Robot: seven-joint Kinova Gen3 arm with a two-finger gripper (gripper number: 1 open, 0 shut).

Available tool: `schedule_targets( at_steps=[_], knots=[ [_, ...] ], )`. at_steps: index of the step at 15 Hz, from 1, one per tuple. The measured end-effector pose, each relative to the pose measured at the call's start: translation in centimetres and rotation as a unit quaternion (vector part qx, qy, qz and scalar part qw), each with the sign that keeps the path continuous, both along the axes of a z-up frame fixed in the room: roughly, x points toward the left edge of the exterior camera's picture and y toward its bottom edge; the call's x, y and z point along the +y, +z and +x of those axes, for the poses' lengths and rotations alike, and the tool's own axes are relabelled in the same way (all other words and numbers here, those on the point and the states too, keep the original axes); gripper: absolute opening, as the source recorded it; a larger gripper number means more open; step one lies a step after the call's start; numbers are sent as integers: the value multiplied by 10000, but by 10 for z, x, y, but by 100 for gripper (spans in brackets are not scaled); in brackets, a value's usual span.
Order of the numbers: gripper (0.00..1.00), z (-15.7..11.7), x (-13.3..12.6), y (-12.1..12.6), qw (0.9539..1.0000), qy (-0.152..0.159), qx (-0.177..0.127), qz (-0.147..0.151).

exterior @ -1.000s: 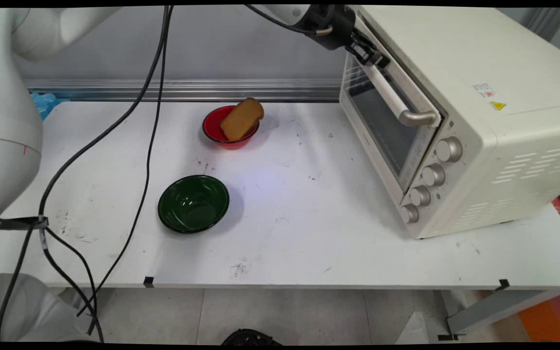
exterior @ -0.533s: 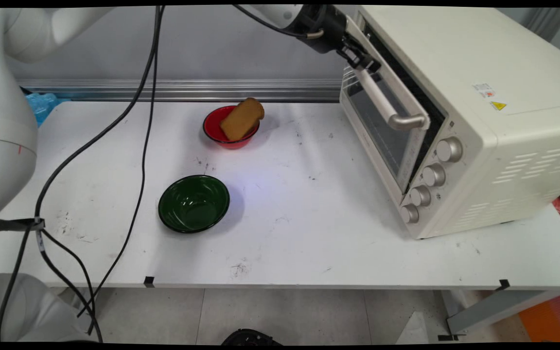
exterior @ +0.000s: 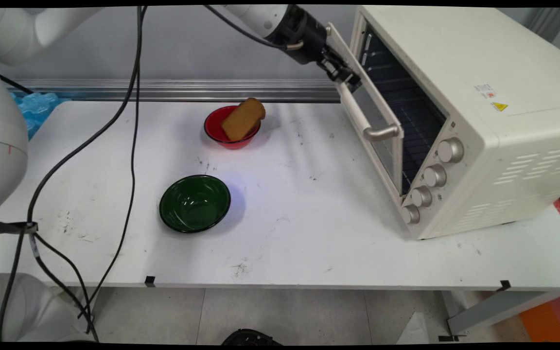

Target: Open the oven

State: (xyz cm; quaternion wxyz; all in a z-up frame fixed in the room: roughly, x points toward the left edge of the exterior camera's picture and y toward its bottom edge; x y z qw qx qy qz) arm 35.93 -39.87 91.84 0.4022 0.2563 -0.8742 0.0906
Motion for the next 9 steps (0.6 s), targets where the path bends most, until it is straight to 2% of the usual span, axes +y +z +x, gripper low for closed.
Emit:
schedule_targets(
  at_steps=[9],
  knots=[
    [0, 11, 11, -21, 9996, -88, -240, 106]
  ],
)
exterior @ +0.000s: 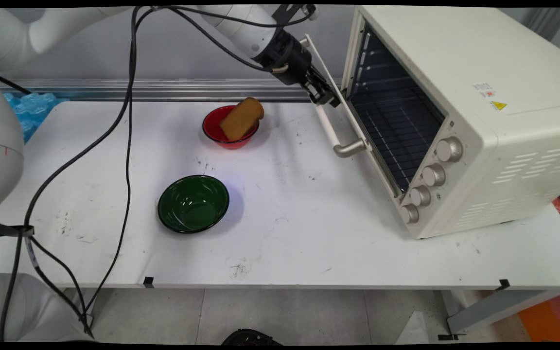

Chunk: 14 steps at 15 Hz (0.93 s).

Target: Open the oven

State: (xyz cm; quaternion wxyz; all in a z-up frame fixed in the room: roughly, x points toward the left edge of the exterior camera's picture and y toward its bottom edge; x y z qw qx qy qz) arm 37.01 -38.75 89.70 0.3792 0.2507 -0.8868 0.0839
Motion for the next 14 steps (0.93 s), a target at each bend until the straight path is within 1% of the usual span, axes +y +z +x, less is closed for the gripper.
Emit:
schedule_targets(
  at_steps=[2, 3, 4, 9, 14],
  knots=[
    [0, 5, 1, -9, 10000, -9, -25, -6],
    [0, 24, -12, -12, 10000, 50, -34, -8],
    [0, 25, -11, -15, 10000, 57, -39, -7],
    [0, 36, 4, -37, 9999, 53, -122, -2],
    [0, 53, 18, -62, 9998, 88, -169, 6]
  ],
)
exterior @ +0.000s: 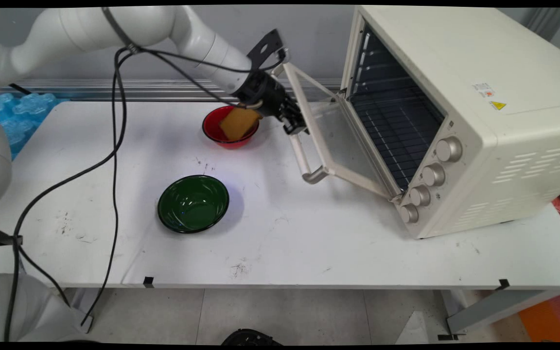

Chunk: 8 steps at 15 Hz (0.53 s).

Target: Open the oven

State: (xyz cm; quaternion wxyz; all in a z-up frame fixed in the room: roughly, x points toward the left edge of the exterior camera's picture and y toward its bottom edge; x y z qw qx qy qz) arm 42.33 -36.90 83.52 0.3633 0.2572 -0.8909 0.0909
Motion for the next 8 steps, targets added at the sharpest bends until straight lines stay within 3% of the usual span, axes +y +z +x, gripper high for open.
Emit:
schedule_targets(
  at_steps=[8],
  knots=[
    [0, 39, 20, -44, 9999, 5, -115, -15]
  ],
)
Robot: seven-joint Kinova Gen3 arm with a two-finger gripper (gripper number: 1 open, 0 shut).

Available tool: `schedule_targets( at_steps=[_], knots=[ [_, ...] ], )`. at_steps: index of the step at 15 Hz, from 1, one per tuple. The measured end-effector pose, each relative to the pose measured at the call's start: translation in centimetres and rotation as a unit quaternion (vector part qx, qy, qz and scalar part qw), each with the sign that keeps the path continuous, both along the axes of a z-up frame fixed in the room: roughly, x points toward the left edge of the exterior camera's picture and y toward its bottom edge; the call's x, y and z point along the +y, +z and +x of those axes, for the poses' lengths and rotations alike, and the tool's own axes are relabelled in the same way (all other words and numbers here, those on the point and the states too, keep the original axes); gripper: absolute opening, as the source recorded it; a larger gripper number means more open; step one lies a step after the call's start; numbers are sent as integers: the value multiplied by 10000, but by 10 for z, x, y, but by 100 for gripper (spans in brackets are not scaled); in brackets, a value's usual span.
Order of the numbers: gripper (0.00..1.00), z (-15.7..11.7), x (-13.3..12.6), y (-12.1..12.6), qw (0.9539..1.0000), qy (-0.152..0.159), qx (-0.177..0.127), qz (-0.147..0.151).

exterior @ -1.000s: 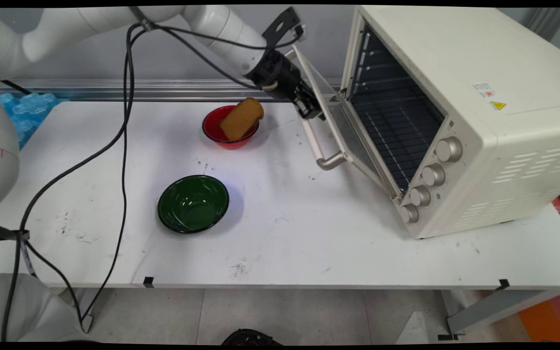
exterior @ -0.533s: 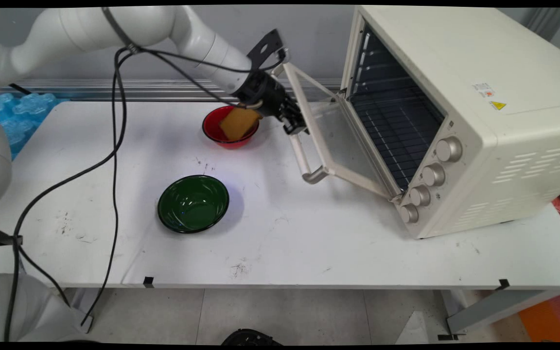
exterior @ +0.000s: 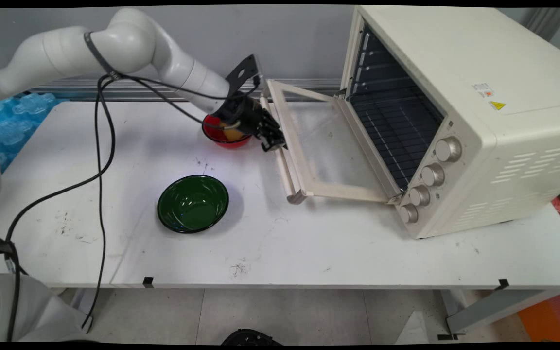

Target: Open the oven

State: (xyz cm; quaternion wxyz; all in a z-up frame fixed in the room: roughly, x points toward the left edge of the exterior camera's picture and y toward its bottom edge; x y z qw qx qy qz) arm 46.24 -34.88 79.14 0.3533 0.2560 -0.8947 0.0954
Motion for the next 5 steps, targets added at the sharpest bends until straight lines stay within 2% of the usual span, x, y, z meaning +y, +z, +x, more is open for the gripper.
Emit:
schedule_targets(
  at_steps=[5],
  knots=[
    [0, 20, 6, -7, 9999, -17, 26, -105]
  ],
)
